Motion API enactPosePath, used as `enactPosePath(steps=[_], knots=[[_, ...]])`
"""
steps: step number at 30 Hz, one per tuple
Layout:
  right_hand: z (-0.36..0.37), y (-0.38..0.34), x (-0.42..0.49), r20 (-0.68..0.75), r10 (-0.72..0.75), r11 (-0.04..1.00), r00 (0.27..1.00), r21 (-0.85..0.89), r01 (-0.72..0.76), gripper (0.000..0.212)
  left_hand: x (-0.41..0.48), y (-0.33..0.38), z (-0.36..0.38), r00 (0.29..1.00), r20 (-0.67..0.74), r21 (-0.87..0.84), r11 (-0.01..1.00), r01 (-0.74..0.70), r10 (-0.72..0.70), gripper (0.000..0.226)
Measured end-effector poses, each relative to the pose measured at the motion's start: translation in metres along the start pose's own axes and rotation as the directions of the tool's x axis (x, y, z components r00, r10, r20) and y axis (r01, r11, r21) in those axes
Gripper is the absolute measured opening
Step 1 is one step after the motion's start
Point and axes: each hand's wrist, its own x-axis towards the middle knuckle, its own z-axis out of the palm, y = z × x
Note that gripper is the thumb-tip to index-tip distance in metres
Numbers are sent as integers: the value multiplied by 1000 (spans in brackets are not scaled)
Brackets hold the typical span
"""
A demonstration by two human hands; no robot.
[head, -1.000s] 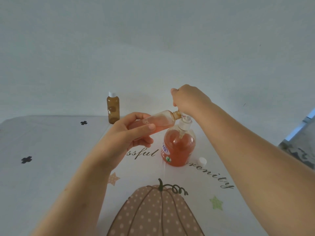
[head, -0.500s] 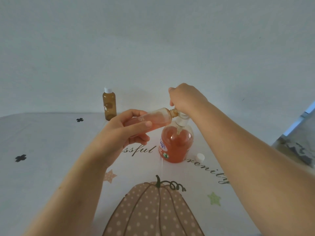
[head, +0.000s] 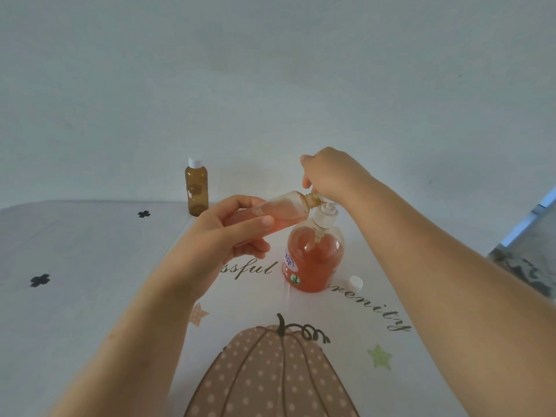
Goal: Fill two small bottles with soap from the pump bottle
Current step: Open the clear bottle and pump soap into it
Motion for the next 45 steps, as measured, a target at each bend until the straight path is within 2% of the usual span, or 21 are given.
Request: enactPosePath(steps=[5, 13, 20, 25, 29, 33, 38, 42, 45], knots=[[10, 6, -6, 38, -39, 999, 999, 31, 38, 34, 3, -3, -5, 1000, -4, 29, 999, 22, -22, 36], [6, 7, -10, 55, -39, 999, 998, 9, 39, 38, 2, -4, -3, 1000, 10, 19, 999, 29, -29, 38], [-3, 2, -5, -31, -21, 1000, 999, -3, 21, 44, 0, -1, 0, 1000, 21, -18, 1000, 4, -4, 33], [-3, 1, -4, -12, -34, 999, 999, -21, 34, 42, 1, -2, 0, 1000, 27, -21, 1000, -1, 2, 32], [2, 3, 0, 12, -53, 995, 999, -81, 54, 32, 2, -3, -1, 999, 35, -18, 1000, 7, -6, 30], [7, 8, -3, 40, -103, 986, 994, -126, 107, 33, 5, -5, -3, 999, 20, 8, 1000, 26, -26, 34], [8, 7, -9, 67, -131, 984, 989, -112, 138, 36, 4, -7, -6, 999, 23, 14, 999, 29, -29, 32], [6, 6, 0, 0, -44, 999, 999, 16, 44, 38, 4, -6, -4, 999, 34, -11, 1000, 17, -17, 34], [-1, 6, -1, -36, -65, 997, 997, 38, 66, 39, 2, -4, -2, 999, 46, -19, 1000, 1, 0, 33]])
